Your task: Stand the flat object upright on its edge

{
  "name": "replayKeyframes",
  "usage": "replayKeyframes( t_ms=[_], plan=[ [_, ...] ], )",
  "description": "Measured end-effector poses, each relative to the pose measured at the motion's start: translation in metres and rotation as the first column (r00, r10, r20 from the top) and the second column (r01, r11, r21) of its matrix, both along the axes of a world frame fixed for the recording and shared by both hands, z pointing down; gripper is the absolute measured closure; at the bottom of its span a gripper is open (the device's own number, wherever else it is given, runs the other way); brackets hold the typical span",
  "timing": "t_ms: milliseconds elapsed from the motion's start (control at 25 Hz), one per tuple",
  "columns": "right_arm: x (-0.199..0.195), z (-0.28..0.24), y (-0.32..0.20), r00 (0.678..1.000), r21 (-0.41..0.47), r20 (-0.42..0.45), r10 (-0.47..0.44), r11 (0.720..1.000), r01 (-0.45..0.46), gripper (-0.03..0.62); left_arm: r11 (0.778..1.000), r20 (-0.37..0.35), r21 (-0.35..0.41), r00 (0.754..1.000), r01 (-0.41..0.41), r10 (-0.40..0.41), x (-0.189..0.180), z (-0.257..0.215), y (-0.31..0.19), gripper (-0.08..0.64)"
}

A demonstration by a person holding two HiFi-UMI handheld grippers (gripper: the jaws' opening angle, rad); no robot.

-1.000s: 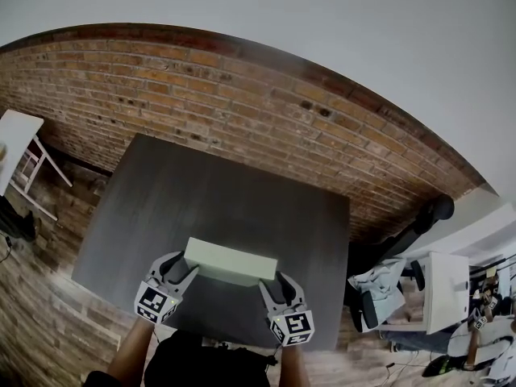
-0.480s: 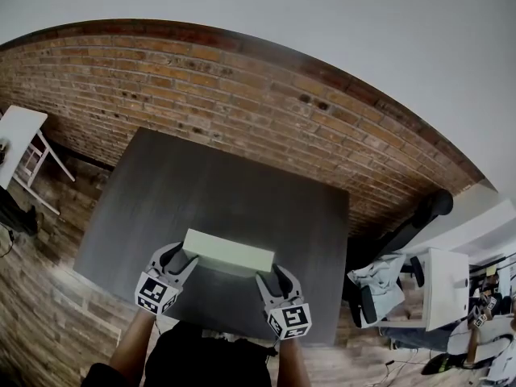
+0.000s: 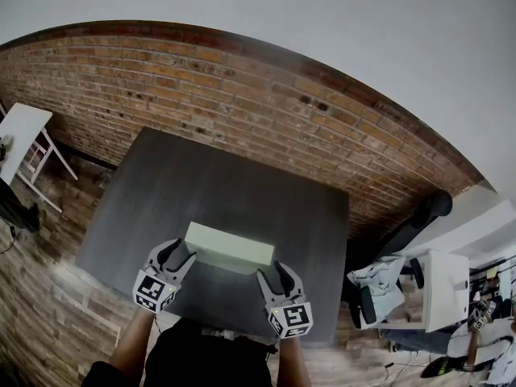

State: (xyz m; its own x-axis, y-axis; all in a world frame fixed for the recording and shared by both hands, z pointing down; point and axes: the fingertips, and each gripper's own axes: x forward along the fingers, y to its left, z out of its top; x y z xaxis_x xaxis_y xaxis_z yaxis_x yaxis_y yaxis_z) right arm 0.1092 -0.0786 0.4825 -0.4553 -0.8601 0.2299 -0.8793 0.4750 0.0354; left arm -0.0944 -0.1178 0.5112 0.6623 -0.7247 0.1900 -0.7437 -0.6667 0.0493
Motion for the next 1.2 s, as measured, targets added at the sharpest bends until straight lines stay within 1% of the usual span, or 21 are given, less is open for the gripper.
replayKeyframes(
  t_ms=[80, 200, 320, 400, 520, 600, 640, 760, 880, 1040, 1200],
  plan=[
    [0.001, -0.014, 0.003, 1.0, 0.039, -0.005, 0.003, 0.999, -0.003, 0.377, 1.0, 0.005, 0.017, 1.0, 0.007, -0.007, -0.005, -0.008, 0.004, 0.357],
    [0.001, -0.035, 0.009, 1.0, 0.087, 0.006, -0.005, 0.996, 0.005, 0.388, 0.997, 0.011, 0.067, 0.999, 0.037, -0.037, -0.015, -0.033, 0.013, 0.357],
    [0.001, -0.052, 0.017, 1.0, 0.115, 0.02, -0.001, 0.993, -0.001, 0.434, 0.991, -0.042, 0.117, 0.997, 0.071, -0.066, -0.02, -0.065, 0.023, 0.358],
    [0.0, -0.06, 0.021, 0.999, 0.122, 0.034, 0.013, 0.992, -0.017, 0.473, 0.989, -0.067, 0.124, 0.995, 0.083, -0.075, -0.02, -0.08, 0.03, 0.373],
    [-0.002, -0.068, 0.028, 0.996, 0.122, 0.076, 0.035, 0.992, -0.044, 0.508, 0.988, -0.085, 0.106, 0.991, 0.113, -0.104, -0.018, -0.089, 0.04, 0.421],
    [-0.004, -0.068, 0.034, 0.994, 0.12, 0.098, 0.052, 0.991, -0.063, 0.531, 0.986, -0.08, 0.092, 0.988, 0.138, -0.13, -0.014, -0.086, 0.05, 0.478],
    [-0.005, -0.067, 0.038, 0.993, 0.117, 0.104, 0.06, 0.991, -0.072, 0.537, 0.986, -0.073, 0.084, 0.988, 0.142, -0.136, -0.011, -0.084, 0.056, 0.493],
    [-0.012, -0.059, 0.052, 0.99, 0.098, 0.121, 0.068, 0.992, -0.08, 0.546, 0.99, -0.059, 0.046, 0.99, 0.132, -0.13, 0.003, -0.07, 0.078, 0.505],
    [-0.024, -0.042, 0.069, 0.99, 0.065, 0.129, 0.049, 0.996, -0.058, 0.549, 0.994, -0.046, 0.016, 0.993, 0.108, -0.107, 0.02, -0.051, 0.099, 0.505],
    [-0.039, -0.016, 0.094, 0.991, -0.003, 0.134, 0.019, 1.0, -0.019, 0.555, 0.996, -0.068, -0.019, 0.994, 0.082, -0.083, 0.039, -0.037, 0.12, 0.505],
    [-0.053, 0.0, 0.116, 0.987, -0.035, 0.156, -0.022, 0.999, 0.027, 0.568, 0.998, -0.077, -0.033, 0.996, 0.051, -0.054, 0.053, -0.029, 0.135, 0.505]
  ],
)
